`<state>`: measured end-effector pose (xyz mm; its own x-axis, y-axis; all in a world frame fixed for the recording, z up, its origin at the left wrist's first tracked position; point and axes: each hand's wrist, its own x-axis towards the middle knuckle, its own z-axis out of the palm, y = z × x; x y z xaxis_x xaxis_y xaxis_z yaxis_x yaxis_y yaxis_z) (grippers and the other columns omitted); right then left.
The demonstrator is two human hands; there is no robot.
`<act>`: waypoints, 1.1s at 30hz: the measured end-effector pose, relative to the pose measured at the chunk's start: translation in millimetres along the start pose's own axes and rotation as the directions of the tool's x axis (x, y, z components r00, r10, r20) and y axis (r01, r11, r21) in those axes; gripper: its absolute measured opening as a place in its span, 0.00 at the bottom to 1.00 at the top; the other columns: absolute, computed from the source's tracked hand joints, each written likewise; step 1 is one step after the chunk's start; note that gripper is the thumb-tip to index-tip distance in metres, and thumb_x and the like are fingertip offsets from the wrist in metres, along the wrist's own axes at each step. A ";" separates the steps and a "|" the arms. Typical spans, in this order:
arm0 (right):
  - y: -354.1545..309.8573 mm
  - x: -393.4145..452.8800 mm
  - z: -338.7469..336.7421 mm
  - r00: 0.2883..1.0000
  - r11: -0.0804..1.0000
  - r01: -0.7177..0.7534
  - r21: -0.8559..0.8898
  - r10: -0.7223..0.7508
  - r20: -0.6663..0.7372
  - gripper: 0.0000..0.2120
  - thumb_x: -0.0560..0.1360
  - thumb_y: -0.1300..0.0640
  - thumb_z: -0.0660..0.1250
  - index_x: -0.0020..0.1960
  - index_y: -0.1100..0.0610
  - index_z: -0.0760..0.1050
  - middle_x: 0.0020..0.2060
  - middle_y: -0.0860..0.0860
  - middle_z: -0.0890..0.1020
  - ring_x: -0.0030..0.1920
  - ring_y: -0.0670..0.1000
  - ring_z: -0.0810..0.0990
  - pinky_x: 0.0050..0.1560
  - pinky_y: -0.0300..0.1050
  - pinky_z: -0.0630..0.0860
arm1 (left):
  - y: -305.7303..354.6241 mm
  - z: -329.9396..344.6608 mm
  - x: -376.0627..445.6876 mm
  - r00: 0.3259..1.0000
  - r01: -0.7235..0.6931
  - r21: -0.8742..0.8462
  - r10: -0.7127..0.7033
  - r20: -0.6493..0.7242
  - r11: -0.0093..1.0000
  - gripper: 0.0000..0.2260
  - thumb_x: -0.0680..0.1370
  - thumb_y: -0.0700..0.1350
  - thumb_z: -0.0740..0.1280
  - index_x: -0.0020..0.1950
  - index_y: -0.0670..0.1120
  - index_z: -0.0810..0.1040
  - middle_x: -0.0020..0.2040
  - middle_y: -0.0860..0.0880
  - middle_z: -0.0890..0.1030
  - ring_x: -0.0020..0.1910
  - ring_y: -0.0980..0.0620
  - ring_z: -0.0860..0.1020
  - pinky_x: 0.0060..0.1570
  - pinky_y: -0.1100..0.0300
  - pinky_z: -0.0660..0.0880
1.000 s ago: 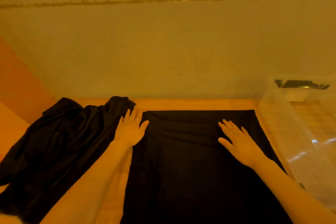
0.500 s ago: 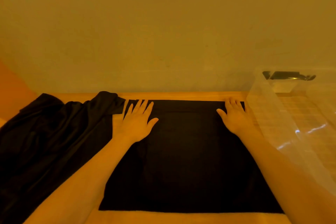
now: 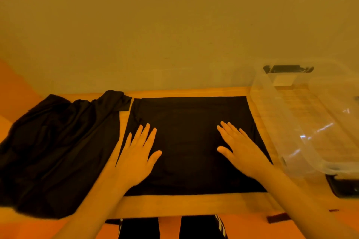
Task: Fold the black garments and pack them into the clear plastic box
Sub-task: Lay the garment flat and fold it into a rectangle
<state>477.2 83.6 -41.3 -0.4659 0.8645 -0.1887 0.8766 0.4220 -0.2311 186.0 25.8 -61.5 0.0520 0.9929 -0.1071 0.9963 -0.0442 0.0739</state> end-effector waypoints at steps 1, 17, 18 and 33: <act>-5.1 -16.6 3.5 0.999 0.999 0.051 -0.003 -0.051 0.001 0.31 0.76 0.36 0.43 0.74 0.46 0.41 0.71 0.40 0.39 0.72 0.42 0.37 0.72 0.42 0.38 | 1.7 2.4 -16.5 0.998 -0.054 -0.017 0.053 -0.020 0.998 0.39 0.67 0.72 0.28 0.74 0.53 0.37 0.74 0.53 0.37 0.73 0.54 0.34 0.71 0.58 0.34; 15.7 -121.7 70.9 0.967 0.949 0.192 -0.251 -0.227 -0.118 0.24 0.81 0.43 0.37 0.71 0.50 0.56 0.66 0.48 0.71 0.71 0.48 0.63 0.70 0.45 0.47 | -22.6 44.3 -130.1 0.969 -0.239 0.082 0.244 -0.049 0.967 0.27 0.81 0.61 0.41 0.71 0.48 0.64 0.69 0.51 0.70 0.70 0.54 0.62 0.71 0.59 0.47; 16.5 -124.7 70.5 0.970 0.962 0.173 -0.211 -0.203 -0.131 0.23 0.81 0.44 0.37 0.71 0.51 0.57 0.65 0.49 0.73 0.68 0.48 0.67 0.70 0.44 0.47 | -22.5 43.3 -131.6 0.971 -0.228 0.066 0.232 -0.059 0.971 0.26 0.81 0.59 0.40 0.70 0.47 0.64 0.68 0.50 0.72 0.69 0.54 0.64 0.71 0.59 0.49; 1.1 -111.5 41.5 0.921 0.857 -0.001 0.515 0.201 -0.333 0.03 0.72 0.63 0.69 0.43 0.58 0.81 0.40 0.50 0.81 0.43 0.48 0.78 0.44 0.34 0.71 | -20.4 50.7 -126.7 0.944 -0.251 -0.131 0.213 -0.251 0.959 0.36 0.75 0.70 0.41 0.69 0.49 0.70 0.70 0.55 0.68 0.70 0.58 0.60 0.69 0.58 0.57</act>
<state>525.2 -23.7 -60.1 -0.2129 0.9722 0.0976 0.6897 0.2203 -0.6897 162.5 -104.7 -99.6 0.2439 0.9559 0.1638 0.9335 -0.2772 0.2276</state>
